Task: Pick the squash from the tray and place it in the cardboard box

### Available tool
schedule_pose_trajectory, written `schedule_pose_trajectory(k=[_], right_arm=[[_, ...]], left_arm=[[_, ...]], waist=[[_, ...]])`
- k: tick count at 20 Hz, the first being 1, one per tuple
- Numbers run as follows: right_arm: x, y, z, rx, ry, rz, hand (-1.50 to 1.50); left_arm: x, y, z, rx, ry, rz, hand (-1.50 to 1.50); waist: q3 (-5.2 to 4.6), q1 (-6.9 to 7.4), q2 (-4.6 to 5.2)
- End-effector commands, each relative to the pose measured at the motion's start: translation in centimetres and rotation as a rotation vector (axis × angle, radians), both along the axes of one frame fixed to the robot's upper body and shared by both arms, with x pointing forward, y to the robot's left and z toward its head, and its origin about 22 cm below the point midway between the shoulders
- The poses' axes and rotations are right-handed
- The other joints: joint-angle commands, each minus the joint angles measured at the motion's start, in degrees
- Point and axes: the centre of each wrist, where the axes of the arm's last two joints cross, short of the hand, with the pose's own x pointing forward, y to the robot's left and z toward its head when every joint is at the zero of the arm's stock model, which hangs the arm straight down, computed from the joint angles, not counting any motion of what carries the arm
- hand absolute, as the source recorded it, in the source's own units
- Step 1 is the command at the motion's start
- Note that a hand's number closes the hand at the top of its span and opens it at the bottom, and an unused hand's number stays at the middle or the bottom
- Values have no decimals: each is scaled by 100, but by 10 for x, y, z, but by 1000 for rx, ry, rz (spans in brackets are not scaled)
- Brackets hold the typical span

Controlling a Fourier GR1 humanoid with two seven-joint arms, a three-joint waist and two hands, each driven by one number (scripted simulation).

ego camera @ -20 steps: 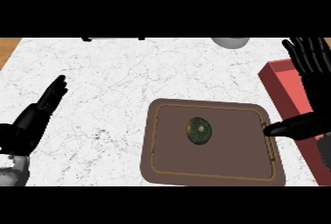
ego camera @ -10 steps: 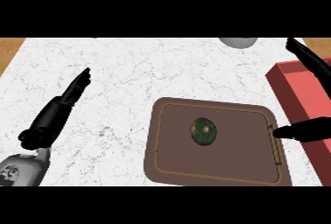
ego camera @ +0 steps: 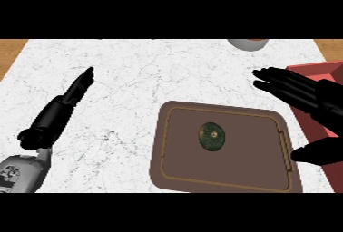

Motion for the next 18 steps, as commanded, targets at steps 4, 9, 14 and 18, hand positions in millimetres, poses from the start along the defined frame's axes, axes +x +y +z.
schedule_pose_trajectory(k=[4, 9, 14, 18], right_arm=[[-30, 58, 20, -299, 0, -24, -150], [-50, 100, -6, -398, 40, -53, -150], [-58, 126, 9, -444, 80, -100, -150], [-62, 146, -20, -466, 123, -121, -150]], left_arm=[[-1, -4, -4, 0, 4, -2, 0], [-14, -4, -22, -7, -12, -8, 0], [11, -4, -9, -2, -14, -6, 0], [-3, 2, -1, -17, -3, -15, 0]], waist=[[-3, 43, -5], [1, 78, -3], [3, 1, 11], [8, 34, 9]])
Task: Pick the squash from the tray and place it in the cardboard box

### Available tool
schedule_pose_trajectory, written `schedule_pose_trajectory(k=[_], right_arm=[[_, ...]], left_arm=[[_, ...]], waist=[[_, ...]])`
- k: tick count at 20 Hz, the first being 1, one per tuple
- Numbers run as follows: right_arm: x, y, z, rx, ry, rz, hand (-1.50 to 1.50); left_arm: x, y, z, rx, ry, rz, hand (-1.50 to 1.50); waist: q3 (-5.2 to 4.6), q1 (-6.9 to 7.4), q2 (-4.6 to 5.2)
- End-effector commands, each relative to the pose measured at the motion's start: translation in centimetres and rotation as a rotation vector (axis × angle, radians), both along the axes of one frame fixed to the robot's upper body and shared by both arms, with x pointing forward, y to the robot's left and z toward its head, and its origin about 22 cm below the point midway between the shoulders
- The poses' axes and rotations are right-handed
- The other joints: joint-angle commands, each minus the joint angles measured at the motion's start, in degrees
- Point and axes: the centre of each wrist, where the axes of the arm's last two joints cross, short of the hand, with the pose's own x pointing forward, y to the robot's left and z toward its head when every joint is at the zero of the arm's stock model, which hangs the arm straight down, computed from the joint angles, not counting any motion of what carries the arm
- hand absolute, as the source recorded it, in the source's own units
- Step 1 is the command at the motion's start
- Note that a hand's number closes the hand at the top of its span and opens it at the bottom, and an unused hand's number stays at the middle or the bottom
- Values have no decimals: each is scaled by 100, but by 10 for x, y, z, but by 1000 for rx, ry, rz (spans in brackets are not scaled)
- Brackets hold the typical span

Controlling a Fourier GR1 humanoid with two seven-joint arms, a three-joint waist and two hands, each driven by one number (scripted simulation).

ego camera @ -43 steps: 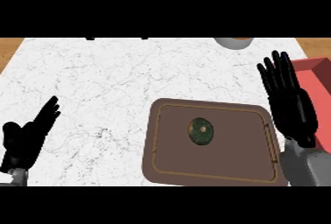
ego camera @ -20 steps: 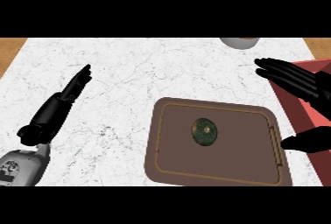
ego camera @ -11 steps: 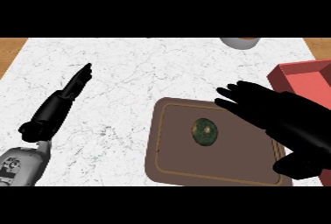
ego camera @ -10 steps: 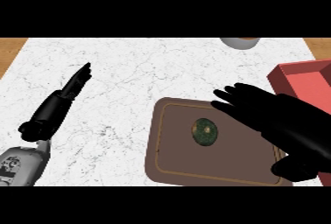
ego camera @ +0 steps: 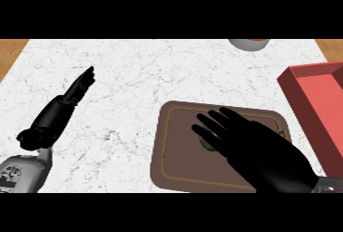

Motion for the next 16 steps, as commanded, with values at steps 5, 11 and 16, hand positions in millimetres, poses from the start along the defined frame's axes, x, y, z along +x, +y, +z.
schedule_pose_trajectory(k=[5, 11, 16], right_arm=[[-22, 17, -35, -49, -11, -53, -150], [2, 36, -27, -54, -65, -77, -150], [14, 35, -51, -107, -44, -87, -150]], left_arm=[[1, 3, -11, -6, -4, 24, 0], [2, -13, 1, 14, 1, 1, 0], [8, -10, -3, -1, -12, 11, 0]], waist=[[5, -24, 6], [4, -1, 5], [5, -10, 9]])
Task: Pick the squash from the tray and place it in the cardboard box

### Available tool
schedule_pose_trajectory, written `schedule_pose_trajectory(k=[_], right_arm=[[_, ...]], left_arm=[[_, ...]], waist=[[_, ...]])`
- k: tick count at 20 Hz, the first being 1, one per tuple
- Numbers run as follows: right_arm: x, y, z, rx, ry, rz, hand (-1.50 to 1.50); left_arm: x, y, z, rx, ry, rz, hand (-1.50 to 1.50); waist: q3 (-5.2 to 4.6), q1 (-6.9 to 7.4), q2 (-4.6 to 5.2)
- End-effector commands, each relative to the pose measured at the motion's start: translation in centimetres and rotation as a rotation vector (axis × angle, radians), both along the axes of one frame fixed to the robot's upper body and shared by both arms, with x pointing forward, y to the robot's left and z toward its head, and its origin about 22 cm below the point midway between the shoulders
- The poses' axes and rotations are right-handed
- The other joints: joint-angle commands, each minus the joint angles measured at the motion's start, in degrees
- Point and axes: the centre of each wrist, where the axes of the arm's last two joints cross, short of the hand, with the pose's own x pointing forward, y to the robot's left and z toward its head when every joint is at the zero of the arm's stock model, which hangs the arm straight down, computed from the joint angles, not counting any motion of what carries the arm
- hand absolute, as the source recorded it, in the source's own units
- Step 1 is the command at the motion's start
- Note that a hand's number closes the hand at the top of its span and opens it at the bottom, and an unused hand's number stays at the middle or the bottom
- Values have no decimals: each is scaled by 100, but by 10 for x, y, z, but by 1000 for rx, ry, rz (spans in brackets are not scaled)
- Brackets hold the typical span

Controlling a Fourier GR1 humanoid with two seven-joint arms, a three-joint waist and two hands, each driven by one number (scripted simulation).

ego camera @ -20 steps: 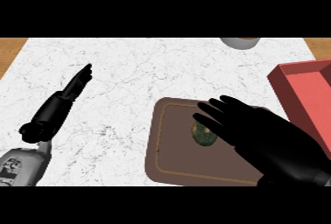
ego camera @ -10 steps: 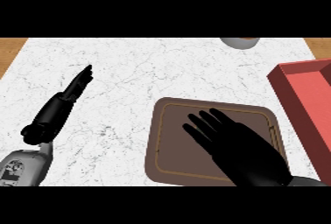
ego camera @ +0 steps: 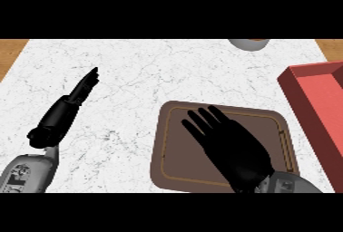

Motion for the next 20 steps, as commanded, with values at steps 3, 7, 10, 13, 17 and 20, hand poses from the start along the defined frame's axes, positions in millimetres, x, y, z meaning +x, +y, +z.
schedule_pose_trajectory(k=[3, 7, 10, 13, 17, 20], right_arm=[[-3, 4, -22, -46, -19, -17, -150], [28, -5, -44, -60, -19, -42, -150], [20, 0, -57, -54, 7, -25, -150], [25, 7, -55, -29, 29, 15, -150], [25, -13, -62, -42, 51, -14, -150], [42, -9, -75, -81, 5, -41, -150]], left_arm=[[-19, -3, 4, -9, 6, -4, 0], [-4, -6, 13, 2, -12, -1, 0], [-13, 14, -4, -5, 16, -6, 0], [8, 17, -5, 13, 8, 6, 0], [4, 17, 10, -16, 13, -2, 0], [-3, -13, 10, 11, -17, 1, 0]], waist=[[2, 10, -5], [2, 11, 3], [1, 8, 0], [0, -8, 7], [1, -11, -1], [2, 6, 3]])
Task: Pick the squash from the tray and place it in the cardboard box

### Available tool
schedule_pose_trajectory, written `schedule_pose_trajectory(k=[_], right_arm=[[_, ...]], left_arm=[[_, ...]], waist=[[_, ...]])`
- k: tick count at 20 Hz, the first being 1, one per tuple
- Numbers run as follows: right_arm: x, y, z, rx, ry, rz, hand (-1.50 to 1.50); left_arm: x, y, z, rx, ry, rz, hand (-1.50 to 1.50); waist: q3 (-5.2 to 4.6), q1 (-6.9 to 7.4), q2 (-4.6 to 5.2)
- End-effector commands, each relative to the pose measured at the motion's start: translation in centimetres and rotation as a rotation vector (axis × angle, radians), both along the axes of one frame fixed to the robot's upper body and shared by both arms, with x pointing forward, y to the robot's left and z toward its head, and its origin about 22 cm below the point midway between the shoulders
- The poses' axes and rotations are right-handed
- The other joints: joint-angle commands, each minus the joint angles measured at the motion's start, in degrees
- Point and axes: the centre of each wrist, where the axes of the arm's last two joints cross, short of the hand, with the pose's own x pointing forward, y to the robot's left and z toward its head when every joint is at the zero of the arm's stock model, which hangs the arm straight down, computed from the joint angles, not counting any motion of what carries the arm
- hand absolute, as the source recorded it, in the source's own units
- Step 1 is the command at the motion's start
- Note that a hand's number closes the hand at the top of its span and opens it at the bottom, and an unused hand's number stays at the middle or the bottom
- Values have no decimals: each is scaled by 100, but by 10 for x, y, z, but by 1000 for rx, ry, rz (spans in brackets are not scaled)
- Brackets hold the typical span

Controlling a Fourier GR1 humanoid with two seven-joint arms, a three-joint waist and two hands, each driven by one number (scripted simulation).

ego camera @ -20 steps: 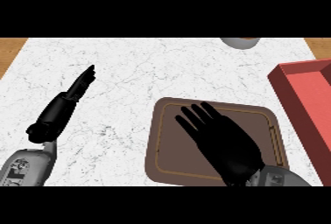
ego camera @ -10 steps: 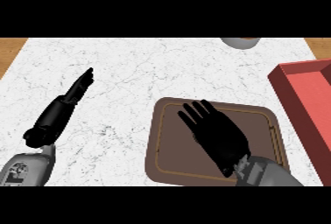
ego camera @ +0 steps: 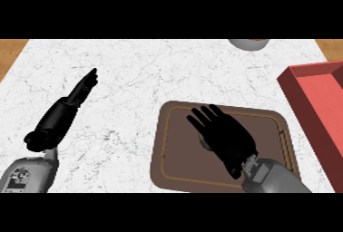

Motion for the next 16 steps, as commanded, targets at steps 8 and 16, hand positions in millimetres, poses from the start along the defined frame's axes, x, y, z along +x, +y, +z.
schedule_pose_trajectory(k=[8, 16], right_arm=[[18, -18, -24, -14, 11, -52, -150], [40, -7, -35, 15, -36, 117, 150]], left_arm=[[8, 14, 7, 9, 1, -1, 0], [14, 2, 4, -6, 10, 7, 0]], waist=[[0, -8, 3], [1, 8, 10]])
